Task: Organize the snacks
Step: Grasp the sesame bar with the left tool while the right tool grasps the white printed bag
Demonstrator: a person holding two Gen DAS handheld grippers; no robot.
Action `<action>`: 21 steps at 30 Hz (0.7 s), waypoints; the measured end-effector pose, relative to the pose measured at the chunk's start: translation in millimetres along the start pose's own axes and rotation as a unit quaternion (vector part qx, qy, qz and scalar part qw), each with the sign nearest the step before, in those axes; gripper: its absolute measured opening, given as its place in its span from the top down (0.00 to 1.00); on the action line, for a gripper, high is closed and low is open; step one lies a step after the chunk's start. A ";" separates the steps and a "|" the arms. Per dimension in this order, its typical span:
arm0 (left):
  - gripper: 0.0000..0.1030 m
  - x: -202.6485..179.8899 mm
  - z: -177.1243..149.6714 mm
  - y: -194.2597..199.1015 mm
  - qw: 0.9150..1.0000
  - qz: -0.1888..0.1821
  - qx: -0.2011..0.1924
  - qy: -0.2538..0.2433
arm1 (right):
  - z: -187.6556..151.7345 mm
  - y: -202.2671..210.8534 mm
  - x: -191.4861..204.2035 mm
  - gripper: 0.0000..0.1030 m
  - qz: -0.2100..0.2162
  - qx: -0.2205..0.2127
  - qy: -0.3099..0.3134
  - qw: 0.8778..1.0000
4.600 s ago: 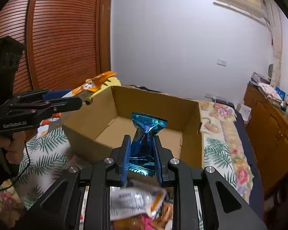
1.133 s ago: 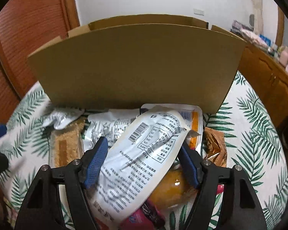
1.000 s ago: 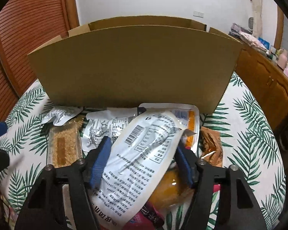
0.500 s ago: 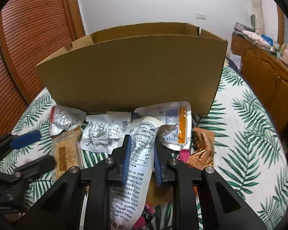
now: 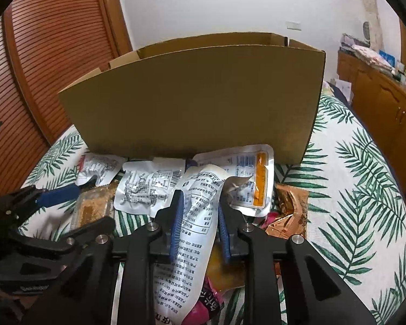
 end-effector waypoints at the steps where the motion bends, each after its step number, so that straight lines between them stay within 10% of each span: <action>1: 0.22 -0.8 -1.2 -2.6 1.000 -0.003 0.010 -0.001 | -0.3 0.4 -0.4 0.78 0.002 -0.001 -0.001 1.000; 13: 0.56 8.7 -16.9 7.6 1.000 -0.012 0.010 0.000 | -2.1 1.0 1.1 0.77 0.000 -0.002 0.009 1.000; 21: 0.56 14.7 -23.1 9.0 1.000 -0.023 -0.005 0.002 | 2.6 7.2 -1.4 0.67 0.029 0.012 0.004 1.000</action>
Point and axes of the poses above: each gripper's, at about its wrist camera, not at the fingertips, and y roughly against the way its jaws point, x to its left, z to its top, the point moved 1 cm from there along -y, roughly the way its jaws point, and after that the axes turned 6 degrees about z, right-handed, at the moved point
